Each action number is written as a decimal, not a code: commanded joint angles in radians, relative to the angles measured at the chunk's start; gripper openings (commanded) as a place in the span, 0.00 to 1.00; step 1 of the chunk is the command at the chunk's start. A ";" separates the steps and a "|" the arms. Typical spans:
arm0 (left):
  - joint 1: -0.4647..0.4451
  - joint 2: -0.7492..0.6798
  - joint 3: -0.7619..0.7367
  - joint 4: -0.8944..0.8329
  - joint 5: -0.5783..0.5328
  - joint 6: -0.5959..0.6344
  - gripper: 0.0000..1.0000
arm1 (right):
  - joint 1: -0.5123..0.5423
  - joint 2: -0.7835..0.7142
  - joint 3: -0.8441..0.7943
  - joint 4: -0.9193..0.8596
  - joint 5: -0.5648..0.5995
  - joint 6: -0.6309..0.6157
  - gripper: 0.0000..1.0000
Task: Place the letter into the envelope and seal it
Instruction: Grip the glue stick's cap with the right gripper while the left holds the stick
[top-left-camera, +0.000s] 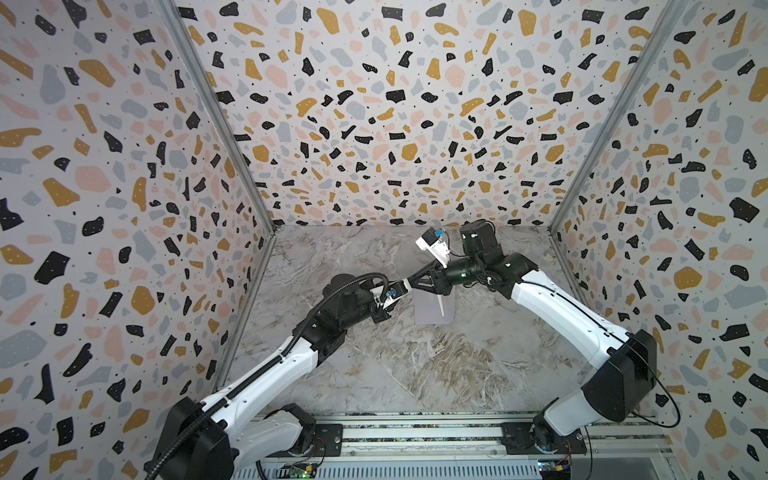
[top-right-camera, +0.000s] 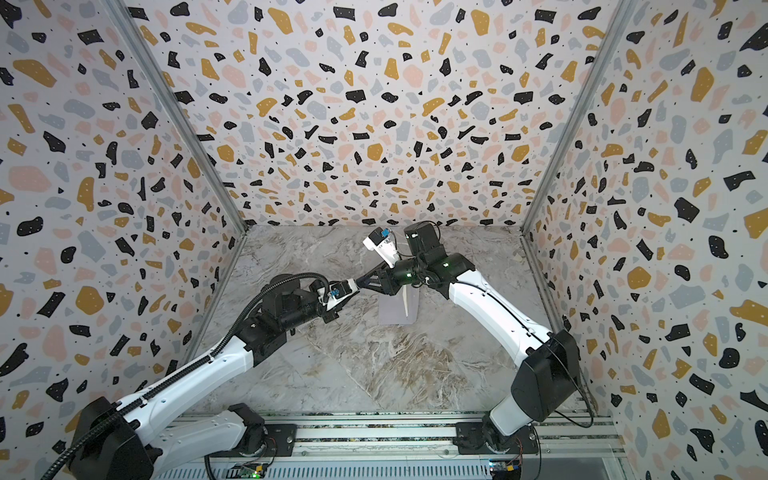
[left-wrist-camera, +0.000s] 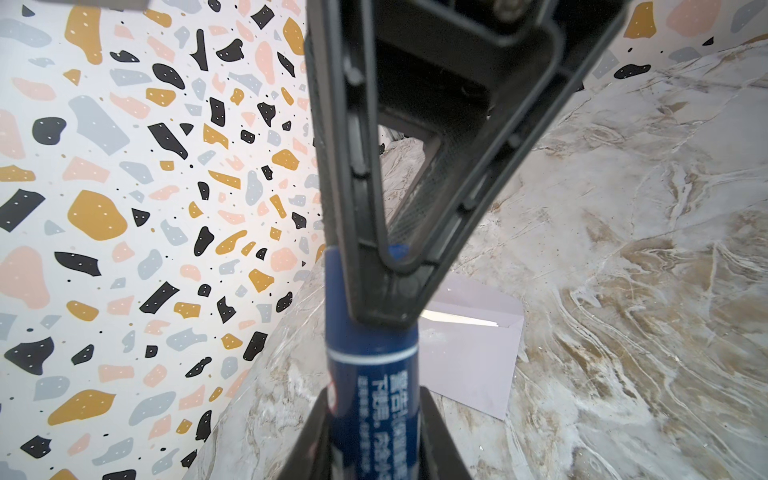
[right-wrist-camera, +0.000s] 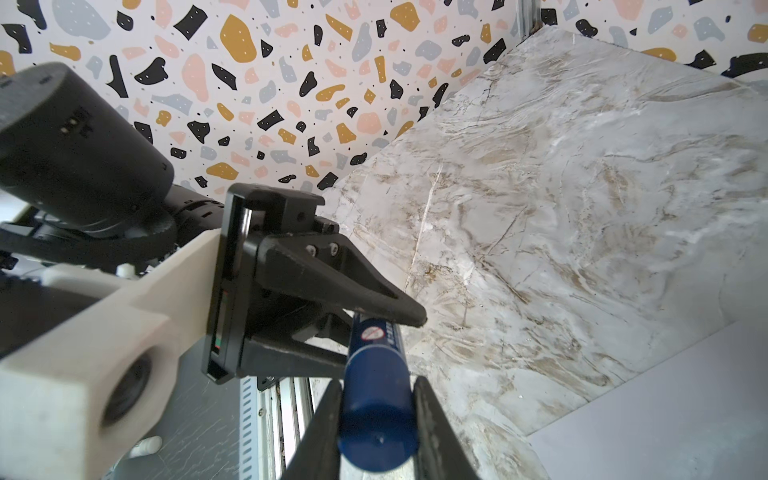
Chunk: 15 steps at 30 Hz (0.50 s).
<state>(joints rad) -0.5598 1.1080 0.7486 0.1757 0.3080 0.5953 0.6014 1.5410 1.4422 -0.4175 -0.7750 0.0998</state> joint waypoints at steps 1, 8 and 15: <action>0.028 0.021 0.036 -0.074 -0.053 0.010 0.00 | -0.043 -0.045 0.009 -0.065 0.030 -0.016 0.00; 0.048 0.070 0.081 -0.152 0.099 0.017 0.00 | -0.043 -0.083 0.006 -0.117 0.054 -0.190 0.00; 0.077 0.094 0.095 -0.168 0.201 0.003 0.00 | -0.042 -0.109 0.004 -0.169 0.076 -0.337 0.00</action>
<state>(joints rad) -0.5285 1.1893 0.8227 0.0917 0.4938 0.6174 0.5854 1.5108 1.4384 -0.5262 -0.7513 -0.1104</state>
